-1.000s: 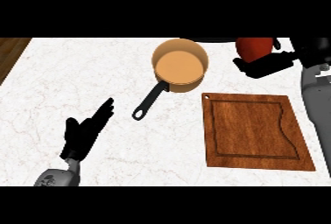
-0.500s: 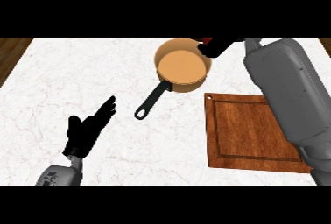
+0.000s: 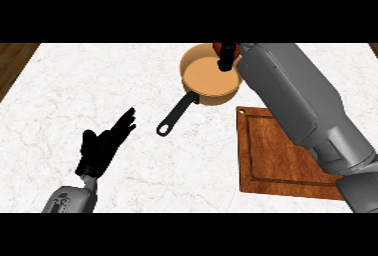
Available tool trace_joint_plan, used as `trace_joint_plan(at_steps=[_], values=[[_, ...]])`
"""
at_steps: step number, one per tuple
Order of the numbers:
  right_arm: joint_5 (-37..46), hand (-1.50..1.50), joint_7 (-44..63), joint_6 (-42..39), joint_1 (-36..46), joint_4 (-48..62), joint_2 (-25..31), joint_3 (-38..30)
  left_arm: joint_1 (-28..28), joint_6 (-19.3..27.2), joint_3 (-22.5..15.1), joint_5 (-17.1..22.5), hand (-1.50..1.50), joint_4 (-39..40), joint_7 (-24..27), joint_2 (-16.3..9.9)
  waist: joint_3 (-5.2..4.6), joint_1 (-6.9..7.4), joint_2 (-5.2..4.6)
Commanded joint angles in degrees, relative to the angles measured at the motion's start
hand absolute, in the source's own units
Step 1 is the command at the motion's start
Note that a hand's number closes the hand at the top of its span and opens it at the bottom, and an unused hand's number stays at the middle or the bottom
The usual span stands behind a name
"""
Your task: Pick the bell pepper from the cutting board and place it in the pot
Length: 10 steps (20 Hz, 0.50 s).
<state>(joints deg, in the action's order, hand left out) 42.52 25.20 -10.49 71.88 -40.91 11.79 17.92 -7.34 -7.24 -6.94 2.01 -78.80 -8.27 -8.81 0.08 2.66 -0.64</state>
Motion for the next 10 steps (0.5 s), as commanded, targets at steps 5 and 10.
trace_joint_plan(at_steps=[5,10], values=[[-1.93,-1.5,9.94,-10.91,5.21,17.34,-6.34,-3.23,0.21,0.19,-0.42,-0.99,0.0,0.92,-0.03,0.29,-0.16,0.23,-0.22],[-2.88,-1.5,4.9,-2.11,7.52,21.65,-9.71,-7.07,0.31,-1.14,-0.46,-0.06,0.0,-0.18,-0.67,0.45,-0.1,0.73,-0.51]])
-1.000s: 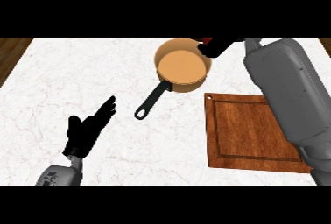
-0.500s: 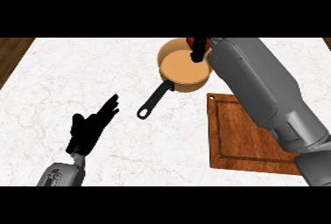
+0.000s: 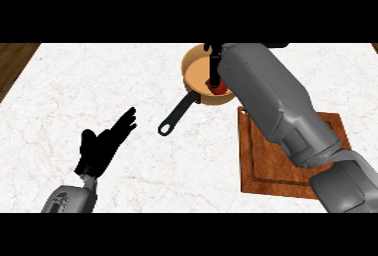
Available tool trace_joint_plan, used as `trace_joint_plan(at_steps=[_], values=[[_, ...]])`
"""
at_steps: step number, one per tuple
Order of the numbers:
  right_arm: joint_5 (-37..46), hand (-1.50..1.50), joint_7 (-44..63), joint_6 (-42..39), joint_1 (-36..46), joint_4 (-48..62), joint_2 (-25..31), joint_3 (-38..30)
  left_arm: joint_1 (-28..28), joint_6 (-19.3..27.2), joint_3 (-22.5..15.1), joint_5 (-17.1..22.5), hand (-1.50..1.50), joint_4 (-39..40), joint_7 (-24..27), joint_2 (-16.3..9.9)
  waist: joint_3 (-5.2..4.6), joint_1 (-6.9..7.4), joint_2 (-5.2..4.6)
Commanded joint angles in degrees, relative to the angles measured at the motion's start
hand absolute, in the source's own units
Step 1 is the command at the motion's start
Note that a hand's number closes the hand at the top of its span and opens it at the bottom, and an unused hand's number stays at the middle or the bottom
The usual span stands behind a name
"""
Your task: Pick the bell pepper from the cutting board and place it in the pot
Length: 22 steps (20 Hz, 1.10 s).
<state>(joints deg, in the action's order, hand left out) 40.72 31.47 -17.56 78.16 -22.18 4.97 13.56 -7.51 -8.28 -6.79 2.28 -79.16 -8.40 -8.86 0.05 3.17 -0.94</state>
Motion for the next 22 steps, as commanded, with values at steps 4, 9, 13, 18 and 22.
trace_joint_plan(at_steps=[4,9,13,18,22], values=[[-6.88,-1.5,-6.98,18.06,-0.5,-4.42,-3.13,-9.81,0.17,-0.02,1.1,0.65,0.0,0.15,-1.27,-0.41,0.05,-0.23,-0.06],[-12.6,-1.5,-11.78,31.88,-0.71,-8.27,-2.9,-18.52,-0.86,0.6,0.79,-0.15,0.0,1.15,-0.75,0.24,0.05,-0.71,-0.34],[-14.29,-1.5,-12.98,39.82,-0.45,-8.4,-0.36,-23.18,1.14,-0.29,0.66,-0.39,0.0,1.69,0.65,-0.33,-0.04,-0.99,0.01],[-17.95,-1.5,-20.85,44.1,-4.73,-11.05,1.53,-27.54,2.13,-1.1,1.74,0.66,0.0,2.12,1.78,-0.48,-0.04,-2.14,0.46],[-22.58,-1.5,-25.1,38.32,-6.94,-12.46,7.78,-31.64,3.34,0.2,2.28,-0.04,0.0,2.34,2.82,0.0,-0.03,-2.75,0.72]])
